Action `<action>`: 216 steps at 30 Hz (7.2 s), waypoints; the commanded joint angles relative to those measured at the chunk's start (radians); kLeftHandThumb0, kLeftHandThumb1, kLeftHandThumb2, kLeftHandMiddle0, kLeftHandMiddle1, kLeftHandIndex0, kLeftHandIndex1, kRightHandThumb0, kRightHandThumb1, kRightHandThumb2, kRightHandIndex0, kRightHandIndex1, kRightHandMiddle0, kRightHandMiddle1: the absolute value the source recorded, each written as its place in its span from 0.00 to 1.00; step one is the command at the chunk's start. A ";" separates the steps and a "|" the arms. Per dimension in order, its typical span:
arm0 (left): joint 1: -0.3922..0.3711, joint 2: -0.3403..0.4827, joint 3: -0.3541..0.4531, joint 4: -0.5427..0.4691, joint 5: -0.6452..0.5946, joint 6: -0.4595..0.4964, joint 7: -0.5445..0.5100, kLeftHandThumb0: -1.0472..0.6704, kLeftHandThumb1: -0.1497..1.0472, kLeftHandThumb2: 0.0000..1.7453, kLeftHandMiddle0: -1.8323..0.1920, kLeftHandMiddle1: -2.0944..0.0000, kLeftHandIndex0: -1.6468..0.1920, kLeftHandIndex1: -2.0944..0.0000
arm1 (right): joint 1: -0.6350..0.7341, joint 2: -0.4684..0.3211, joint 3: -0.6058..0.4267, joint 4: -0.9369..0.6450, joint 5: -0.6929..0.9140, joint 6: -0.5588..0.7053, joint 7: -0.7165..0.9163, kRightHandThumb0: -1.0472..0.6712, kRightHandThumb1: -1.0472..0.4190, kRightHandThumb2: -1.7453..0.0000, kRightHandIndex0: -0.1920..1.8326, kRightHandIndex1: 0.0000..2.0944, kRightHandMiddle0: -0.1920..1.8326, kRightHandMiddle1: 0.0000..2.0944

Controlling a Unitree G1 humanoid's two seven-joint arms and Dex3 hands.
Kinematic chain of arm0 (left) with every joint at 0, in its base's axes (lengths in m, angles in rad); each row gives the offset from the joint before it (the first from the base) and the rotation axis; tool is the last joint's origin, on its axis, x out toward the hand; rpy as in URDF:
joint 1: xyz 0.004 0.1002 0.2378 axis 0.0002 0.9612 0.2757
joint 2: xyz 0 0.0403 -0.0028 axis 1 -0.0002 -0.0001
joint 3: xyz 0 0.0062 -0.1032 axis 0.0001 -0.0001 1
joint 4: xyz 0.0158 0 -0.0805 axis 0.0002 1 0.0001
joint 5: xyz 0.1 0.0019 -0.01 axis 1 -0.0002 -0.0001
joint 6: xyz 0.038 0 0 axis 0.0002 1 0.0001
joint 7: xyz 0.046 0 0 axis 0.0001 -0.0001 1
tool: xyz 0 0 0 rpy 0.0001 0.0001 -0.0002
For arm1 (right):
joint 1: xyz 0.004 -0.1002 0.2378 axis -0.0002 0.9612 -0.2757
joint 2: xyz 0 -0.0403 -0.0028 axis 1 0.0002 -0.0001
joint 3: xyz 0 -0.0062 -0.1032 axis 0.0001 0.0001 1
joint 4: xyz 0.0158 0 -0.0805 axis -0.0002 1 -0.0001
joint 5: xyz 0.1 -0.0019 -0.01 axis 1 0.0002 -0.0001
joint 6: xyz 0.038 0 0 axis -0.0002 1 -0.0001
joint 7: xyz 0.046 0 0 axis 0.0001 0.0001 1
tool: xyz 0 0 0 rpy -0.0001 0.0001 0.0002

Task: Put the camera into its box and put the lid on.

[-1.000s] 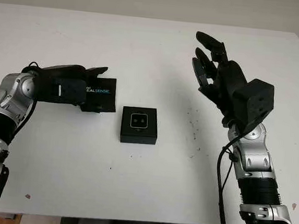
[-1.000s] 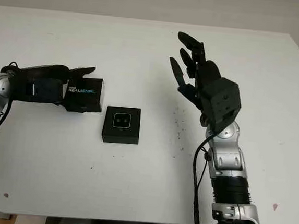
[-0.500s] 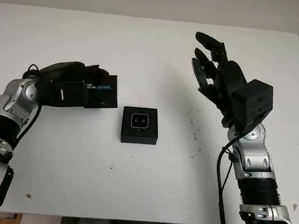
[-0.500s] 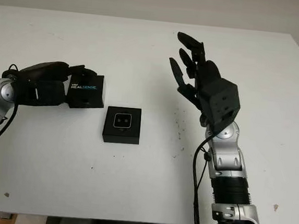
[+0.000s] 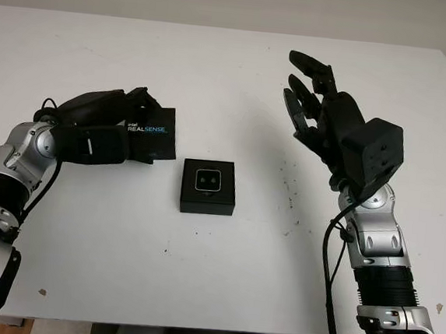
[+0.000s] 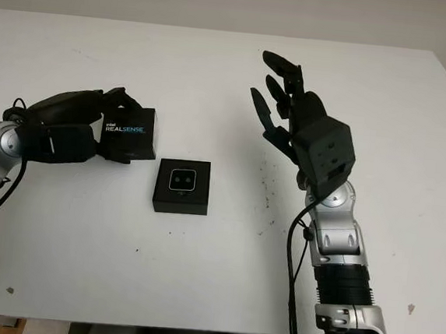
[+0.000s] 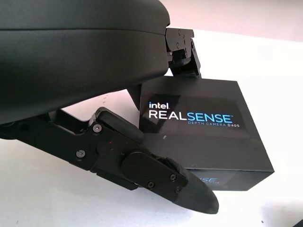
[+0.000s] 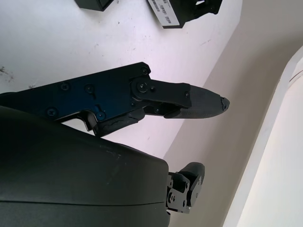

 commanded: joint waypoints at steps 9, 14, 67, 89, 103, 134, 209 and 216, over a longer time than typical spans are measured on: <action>0.033 0.001 0.105 -0.175 -0.162 0.140 -0.151 0.59 0.92 0.03 0.89 0.08 0.89 0.05 | 0.023 -0.001 -0.001 -0.037 0.029 0.043 0.033 0.24 0.00 0.71 0.14 0.03 0.03 0.21; 0.034 0.012 0.143 -0.285 -0.216 0.208 -0.218 0.55 0.92 0.03 0.88 0.06 0.88 0.03 | 0.025 0.004 0.001 -0.044 0.035 0.058 0.033 0.24 0.00 0.71 0.14 0.03 0.07 0.14; 0.189 -0.029 0.032 -1.110 -0.161 1.069 -0.487 0.51 0.90 0.03 0.88 0.00 0.79 0.00 | 0.030 0.043 0.029 -0.051 0.015 0.057 -0.010 0.23 0.00 0.72 0.14 0.02 0.03 0.20; 0.205 -0.064 0.030 -1.071 -0.221 0.930 -0.471 0.53 0.91 0.03 0.85 0.00 0.83 0.00 | 0.034 0.043 0.036 -0.052 0.005 0.051 -0.015 0.23 0.00 0.72 0.15 0.03 0.06 0.16; 0.212 -0.077 -0.002 -1.058 -0.179 0.913 -0.469 0.54 0.91 0.03 0.84 0.00 0.78 0.00 | 0.035 0.043 0.038 -0.060 0.004 0.064 -0.017 0.23 0.00 0.73 0.15 0.03 0.07 0.15; 0.252 -0.090 -0.021 -1.105 -0.150 0.962 -0.468 0.52 0.90 0.03 0.83 0.00 0.70 0.00 | 0.036 0.049 0.044 -0.058 -0.006 0.067 -0.022 0.22 0.00 0.73 0.15 0.03 0.10 0.12; 0.318 -0.071 -0.037 -1.244 -0.049 0.986 -0.498 0.54 0.91 0.04 0.82 0.00 0.80 0.00 | 0.042 0.079 0.038 -0.010 0.015 -0.004 -0.034 0.23 0.00 0.74 0.16 0.03 0.06 0.19; 0.325 -0.070 -0.043 -1.247 -0.026 0.983 -0.487 0.52 0.90 0.03 0.83 0.00 0.80 0.00 | 0.040 0.083 0.040 -0.008 0.030 -0.002 -0.028 0.23 0.00 0.73 0.15 0.02 0.04 0.22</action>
